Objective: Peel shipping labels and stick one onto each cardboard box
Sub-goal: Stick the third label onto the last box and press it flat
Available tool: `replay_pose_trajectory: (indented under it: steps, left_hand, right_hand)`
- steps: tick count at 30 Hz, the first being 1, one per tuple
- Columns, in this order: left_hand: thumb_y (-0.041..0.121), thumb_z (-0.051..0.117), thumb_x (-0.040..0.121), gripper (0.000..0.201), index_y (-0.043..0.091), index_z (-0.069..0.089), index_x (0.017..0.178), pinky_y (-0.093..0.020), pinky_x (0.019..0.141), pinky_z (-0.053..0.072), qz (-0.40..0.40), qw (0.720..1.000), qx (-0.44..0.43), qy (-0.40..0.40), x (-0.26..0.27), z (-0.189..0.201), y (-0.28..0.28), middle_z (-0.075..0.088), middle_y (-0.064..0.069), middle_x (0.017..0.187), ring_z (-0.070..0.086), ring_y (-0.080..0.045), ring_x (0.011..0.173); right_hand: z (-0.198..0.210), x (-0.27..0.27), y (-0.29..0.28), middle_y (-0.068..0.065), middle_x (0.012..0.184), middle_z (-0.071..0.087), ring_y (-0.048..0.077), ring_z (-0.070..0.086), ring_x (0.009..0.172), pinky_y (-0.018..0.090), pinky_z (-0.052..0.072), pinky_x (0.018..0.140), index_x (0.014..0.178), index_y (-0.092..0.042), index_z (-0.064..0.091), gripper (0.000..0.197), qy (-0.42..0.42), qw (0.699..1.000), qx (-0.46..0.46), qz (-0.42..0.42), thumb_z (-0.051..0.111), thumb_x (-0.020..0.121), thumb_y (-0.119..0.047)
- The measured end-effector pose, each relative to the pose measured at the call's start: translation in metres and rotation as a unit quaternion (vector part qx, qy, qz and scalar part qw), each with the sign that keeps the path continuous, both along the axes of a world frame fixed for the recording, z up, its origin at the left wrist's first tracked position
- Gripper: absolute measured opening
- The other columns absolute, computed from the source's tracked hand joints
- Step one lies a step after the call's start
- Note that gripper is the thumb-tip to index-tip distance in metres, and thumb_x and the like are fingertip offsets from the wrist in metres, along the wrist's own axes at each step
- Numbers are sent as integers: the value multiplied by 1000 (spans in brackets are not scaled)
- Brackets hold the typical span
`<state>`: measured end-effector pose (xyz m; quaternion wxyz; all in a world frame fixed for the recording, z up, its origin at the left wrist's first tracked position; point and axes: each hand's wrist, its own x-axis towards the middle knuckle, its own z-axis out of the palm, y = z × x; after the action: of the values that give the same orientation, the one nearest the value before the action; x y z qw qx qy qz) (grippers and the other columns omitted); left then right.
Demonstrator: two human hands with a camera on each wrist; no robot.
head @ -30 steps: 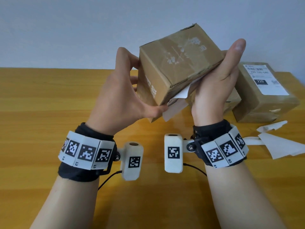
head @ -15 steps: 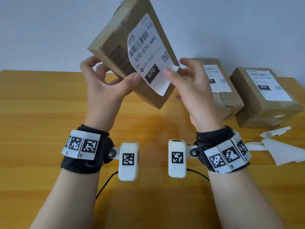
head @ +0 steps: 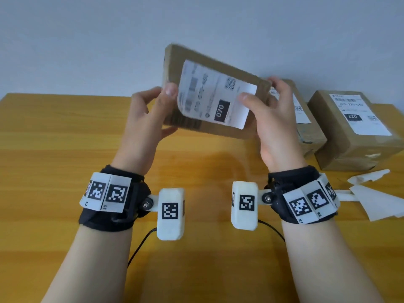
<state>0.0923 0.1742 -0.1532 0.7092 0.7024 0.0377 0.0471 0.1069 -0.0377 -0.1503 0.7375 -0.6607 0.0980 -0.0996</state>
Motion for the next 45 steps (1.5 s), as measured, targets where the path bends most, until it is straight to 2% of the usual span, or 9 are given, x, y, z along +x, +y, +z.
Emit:
replay_pose_trajectory:
  steps: [3, 7, 10, 14, 18, 25, 30, 38, 45]
  left_hand:
    - [66, 78, 69, 87, 13, 50, 131, -50, 92, 64, 22, 999, -15, 32, 3, -1, 0, 71, -7, 129, 75, -14, 111]
    - [41, 85, 84, 91, 17, 38, 158, -41, 90, 63, 31, 998, -13, 47, 4, -1, 0, 76, 2, 117, 77, -7, 101]
    - [46, 90, 68, 109, 18, 40, 161, -46, 96, 60, 21, 999, 17, 40, 4, -1, -1, 76, -1, 113, 77, -11, 104]
    - [52, 88, 58, 91, 26, 62, 141, -56, 102, 56, -33, 998, 35, 31, 2, -4, -6, 79, -7, 113, 77, -22, 108]
    - [55, 85, 58, 77, 23, 71, 126, -56, 98, 60, -44, 998, 41, 29, 2, -9, -16, 76, -7, 117, 76, -24, 108]
    - [47, 89, 51, 86, 16, 58, 125, -56, 95, 61, -48, 998, 30, 15, 1, -12, -18, 78, -1, 119, 76, -22, 108]
    - [36, 87, 58, 74, 20, 66, 127, -54, 95, 62, -83, 996, 21, -24, -2, -9, -17, 76, 3, 124, 75, -21, 113]
    - [36, 89, 58, 83, 9, 64, 132, -48, 92, 64, -101, 991, 48, -72, -3, -6, -12, 76, -2, 125, 77, -23, 107]
    - [31, 87, 58, 70, 14, 65, 122, -44, 89, 65, -120, 990, 37, -67, -2, -11, -12, 77, -2, 122, 78, -24, 105]
  right_hand:
    - [-4, 1, -4, 1, 130, 69, 6, 71, 111, 36, 61, 96, 143, -30, 42, 64, -30, 997, -75, -7, 77, 91, -20]
    - [6, -3, -8, -5, 126, 66, 6, 65, 116, 27, 55, 96, 135, -24, 53, 45, -104, 983, -128, -81, 72, 94, -29]
    - [22, -11, -12, 3, 82, 67, 26, 64, 78, 36, 53, 79, 91, -14, 64, 13, -255, 960, -50, -104, 57, 99, -23]
    - [31, -25, 2, -2, 51, 33, 20, 32, 47, 32, 36, 57, 55, -21, 41, 47, -207, 965, 122, 107, 46, 102, -17]
    - [20, -23, 20, -3, 49, 19, 14, 18, 44, 28, 22, 46, 51, -21, 34, 49, -149, 941, 231, 199, 42, 99, -15]
    - [10, -16, 23, -5, 47, 22, 12, 18, 43, 26, 22, 43, 52, -22, 34, 51, -107, 924, 310, 199, 40, 102, -13]
    - [10, -16, 25, -5, 46, 24, 11, 21, 40, 25, 25, 41, 50, -21, 38, 56, -84, 924, 312, 204, 41, 105, -14]
    - [13, -18, 20, -3, 51, 19, 15, 14, 45, 27, 19, 44, 61, -21, 21, 46, -129, 944, 291, 93, 41, 99, -6]
    - [11, -16, 12, -2, 52, 19, 16, 15, 46, 27, 20, 46, 55, -20, 28, 49, -155, 956, 250, -4, 40, 98, -1]
